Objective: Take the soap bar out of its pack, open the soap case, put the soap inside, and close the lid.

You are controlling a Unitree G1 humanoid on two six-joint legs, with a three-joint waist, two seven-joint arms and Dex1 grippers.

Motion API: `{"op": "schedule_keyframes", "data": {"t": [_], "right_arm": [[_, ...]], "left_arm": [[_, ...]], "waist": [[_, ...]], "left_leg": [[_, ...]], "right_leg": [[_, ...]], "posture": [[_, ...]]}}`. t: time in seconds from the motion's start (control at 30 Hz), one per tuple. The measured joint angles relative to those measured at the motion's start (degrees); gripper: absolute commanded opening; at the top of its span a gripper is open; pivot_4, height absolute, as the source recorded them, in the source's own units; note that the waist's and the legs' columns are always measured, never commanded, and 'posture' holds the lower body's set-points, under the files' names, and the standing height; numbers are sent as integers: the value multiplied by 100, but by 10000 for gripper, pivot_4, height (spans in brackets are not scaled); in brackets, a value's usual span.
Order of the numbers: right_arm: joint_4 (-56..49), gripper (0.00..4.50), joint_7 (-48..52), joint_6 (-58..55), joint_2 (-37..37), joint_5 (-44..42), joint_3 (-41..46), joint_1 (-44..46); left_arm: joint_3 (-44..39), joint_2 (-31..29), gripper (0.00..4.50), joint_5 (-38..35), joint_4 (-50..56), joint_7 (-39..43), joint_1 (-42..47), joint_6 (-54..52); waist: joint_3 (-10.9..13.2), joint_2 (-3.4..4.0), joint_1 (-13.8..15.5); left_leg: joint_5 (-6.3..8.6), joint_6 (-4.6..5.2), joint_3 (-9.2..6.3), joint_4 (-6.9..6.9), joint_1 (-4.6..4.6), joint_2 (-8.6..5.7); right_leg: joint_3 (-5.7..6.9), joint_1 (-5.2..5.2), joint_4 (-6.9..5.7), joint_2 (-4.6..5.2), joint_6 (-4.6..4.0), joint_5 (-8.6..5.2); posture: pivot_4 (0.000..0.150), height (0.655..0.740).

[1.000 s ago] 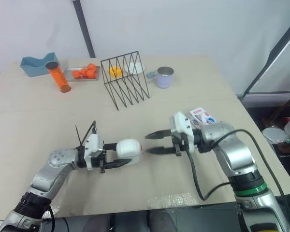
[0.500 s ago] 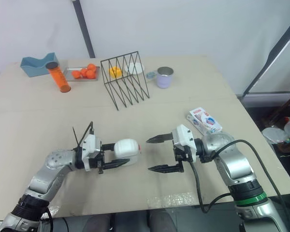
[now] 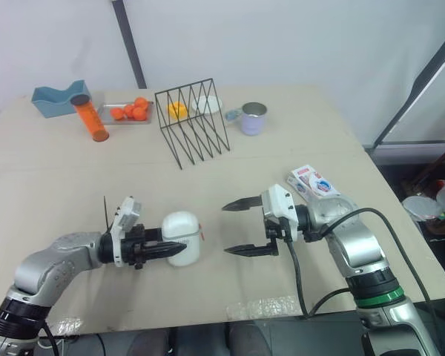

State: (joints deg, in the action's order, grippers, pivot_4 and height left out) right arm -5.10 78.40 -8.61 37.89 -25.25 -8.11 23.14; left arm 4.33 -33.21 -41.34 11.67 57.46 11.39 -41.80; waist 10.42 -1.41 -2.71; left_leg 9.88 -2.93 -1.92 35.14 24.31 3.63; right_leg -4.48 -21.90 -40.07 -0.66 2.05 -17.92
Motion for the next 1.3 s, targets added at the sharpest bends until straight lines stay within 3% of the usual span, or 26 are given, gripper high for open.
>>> {"op": "schedule_keyframes", "data": {"t": [0.23,0.5,0.63,0.83,0.87,0.93,1.07,1.3], "right_arm": [[-5,44619,-40,-76,-76,0,-29,46],[-13,44619,-114,-168,-138,-4,-47,115],[-14,44619,-123,-204,-170,-6,-49,147],[-14,44619,-132,-203,-247,1,-50,147],[-14,45000,-133,-199,-254,6,-50,146],[-14,45000,-135,-191,-264,18,-50,141],[-12,45000,-136,-156,-283,34,-50,121],[35,45000,-127,-131,-282,39,-50,75]], "left_arm": [[-219,-150,20559,-757,-50,-699,533,-1917],[-951,390,20559,-1510,-841,-1702,1144,-3853],[-1165,552,20559,-1561,-1152,-1996,1374,-4435],[-861,370,20559,-1494,-1159,-1833,1435,-4292],[-811,347,28118,-1490,-1160,-1810,1436,-4223],[-674,287,35050,-1295,-1205,-1818,1423,-4080],[-502,270,44680,-1283,-1196,-1664,1468,-3902],[-190,32,44680,-1111,-1161,-1428,1472,-3483]], "waist": [[0,0,2],[-1,-1,3],[-1,-1,1],[-4,-2,-2],[-5,-2,-3],[-5,-2,-2],[-10,4,4],[-12,3,-8]], "left_leg": [[0,0,-3,0,-1,0],[0,-1,-4,2,-1,-1],[0,-2,-6,2,-1,-2],[0,-34,-8,1,-7,-1],[1,-37,-8,1,-9,-1],[1,-38,-9,2,-12,-1],[0,-39,-12,1,-51,-5],[2,-43,-7,-5,-107,-6]], "right_leg": [[2,1,0,-1,0,0],[3,3,-1,0,-1,1],[4,2,-1,0,-2,1],[4,6,-2,-1,-7,4],[4,8,-2,0,-6,4],[4,11,-2,0,-5,3],[7,54,0,4,0,0],[-4,93,1,2,-8,-2]], "posture": [[1500,7400],[1500,7400],[1500,7400],[1500,7400],[1500,7400],[1500,7400],[1500,7400],[1500,7400]]}}
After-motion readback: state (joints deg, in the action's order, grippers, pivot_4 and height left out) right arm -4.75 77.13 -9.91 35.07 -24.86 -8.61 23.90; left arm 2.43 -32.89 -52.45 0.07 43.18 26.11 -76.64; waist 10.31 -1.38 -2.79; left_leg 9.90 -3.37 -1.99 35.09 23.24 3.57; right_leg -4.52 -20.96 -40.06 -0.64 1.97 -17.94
